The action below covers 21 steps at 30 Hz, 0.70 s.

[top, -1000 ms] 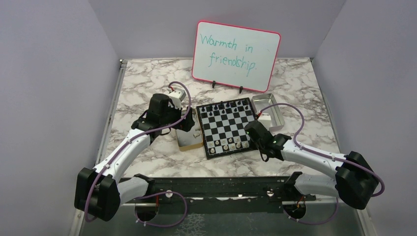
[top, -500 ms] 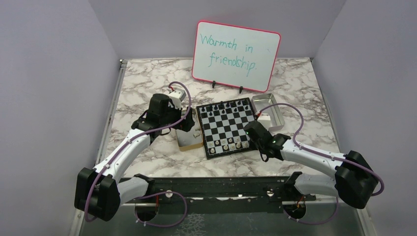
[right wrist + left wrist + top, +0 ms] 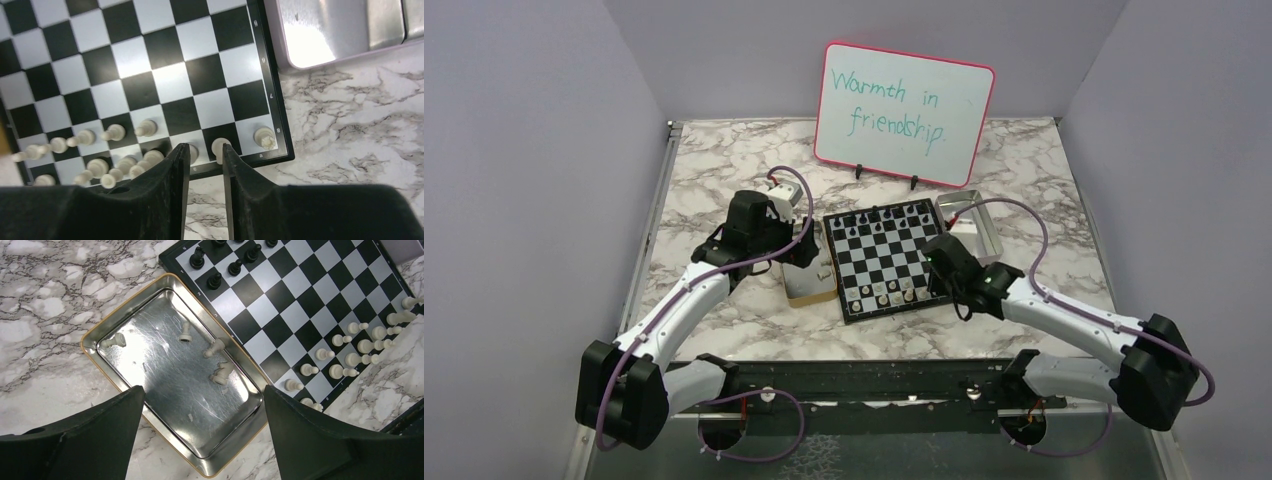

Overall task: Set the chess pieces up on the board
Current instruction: Place the chess piece on the chessboard, then pick up the chess piece from the storage box.

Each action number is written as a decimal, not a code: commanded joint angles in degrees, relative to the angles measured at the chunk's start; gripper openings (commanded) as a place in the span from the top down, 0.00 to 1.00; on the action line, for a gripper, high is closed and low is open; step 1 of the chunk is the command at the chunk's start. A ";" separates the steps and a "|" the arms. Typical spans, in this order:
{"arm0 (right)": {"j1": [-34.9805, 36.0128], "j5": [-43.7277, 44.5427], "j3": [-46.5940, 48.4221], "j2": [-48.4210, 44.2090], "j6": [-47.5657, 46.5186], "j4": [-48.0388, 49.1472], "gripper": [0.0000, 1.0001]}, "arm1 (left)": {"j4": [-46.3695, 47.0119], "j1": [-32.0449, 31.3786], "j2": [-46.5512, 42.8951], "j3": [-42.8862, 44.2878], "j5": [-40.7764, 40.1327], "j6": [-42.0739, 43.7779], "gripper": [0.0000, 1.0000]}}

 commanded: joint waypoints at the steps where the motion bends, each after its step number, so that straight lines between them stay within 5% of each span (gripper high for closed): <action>1: -0.23 0.82 5.19 -4.20 -0.99 -4.35 0.64 | 0.09 0.25 1.45 1.66 -0.09 1.18 0.15; 12: -0.23 -4.40 6.31 -15.99 -5.90 -1.55 0.68 | -2.92 0.25 9.50 6.14 -8.43 6.72 0.32; 21: -0.24 -5.74 6.26 -22.43 -10.08 -0.75 0.66 | -2.79 0.25 16.07 9.81 -4.21 12.30 0.40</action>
